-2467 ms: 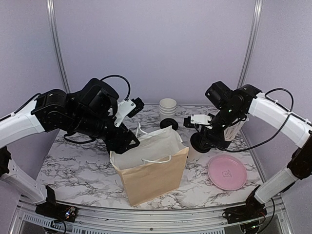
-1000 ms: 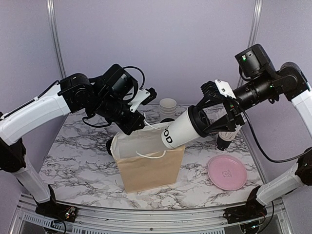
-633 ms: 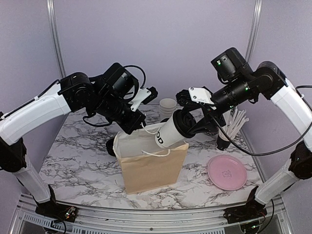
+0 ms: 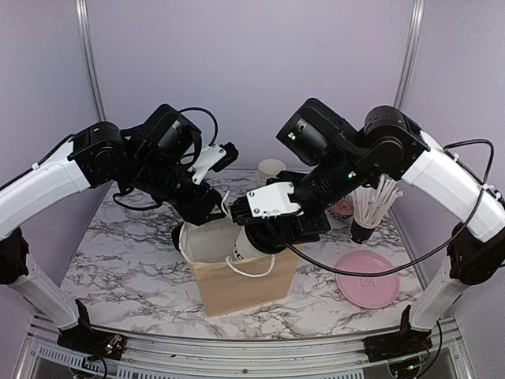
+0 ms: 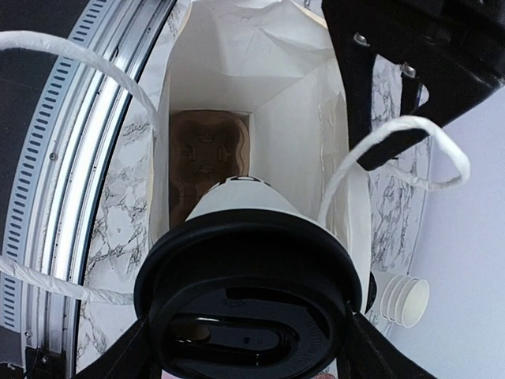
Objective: Pack the takeout coffee
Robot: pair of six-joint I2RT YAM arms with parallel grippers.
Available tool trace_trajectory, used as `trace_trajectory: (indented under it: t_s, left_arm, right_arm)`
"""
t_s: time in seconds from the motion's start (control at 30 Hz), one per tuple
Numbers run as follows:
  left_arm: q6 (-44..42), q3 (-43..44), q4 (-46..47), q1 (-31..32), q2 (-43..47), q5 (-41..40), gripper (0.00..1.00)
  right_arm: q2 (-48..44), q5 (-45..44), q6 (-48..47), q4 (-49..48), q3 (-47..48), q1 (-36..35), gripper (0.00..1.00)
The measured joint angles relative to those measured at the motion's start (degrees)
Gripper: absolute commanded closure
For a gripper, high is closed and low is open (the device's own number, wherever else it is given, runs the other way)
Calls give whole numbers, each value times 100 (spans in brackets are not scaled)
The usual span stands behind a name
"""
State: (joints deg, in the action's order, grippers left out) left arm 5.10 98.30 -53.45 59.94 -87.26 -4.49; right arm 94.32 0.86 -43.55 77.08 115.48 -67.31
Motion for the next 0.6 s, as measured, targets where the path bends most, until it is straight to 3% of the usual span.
trace_trajectory:
  t_s: [0.37,0.6]
  left_arm:
    - [-129,-282,0,0,236,616,44]
    - [-149,-385,197,-4,1154,33,32]
  right_arm:
    - [-299,-1060,319,61,-691,-1123,56]
    - [-470,-1655,350,116,-1250,-1784,56]
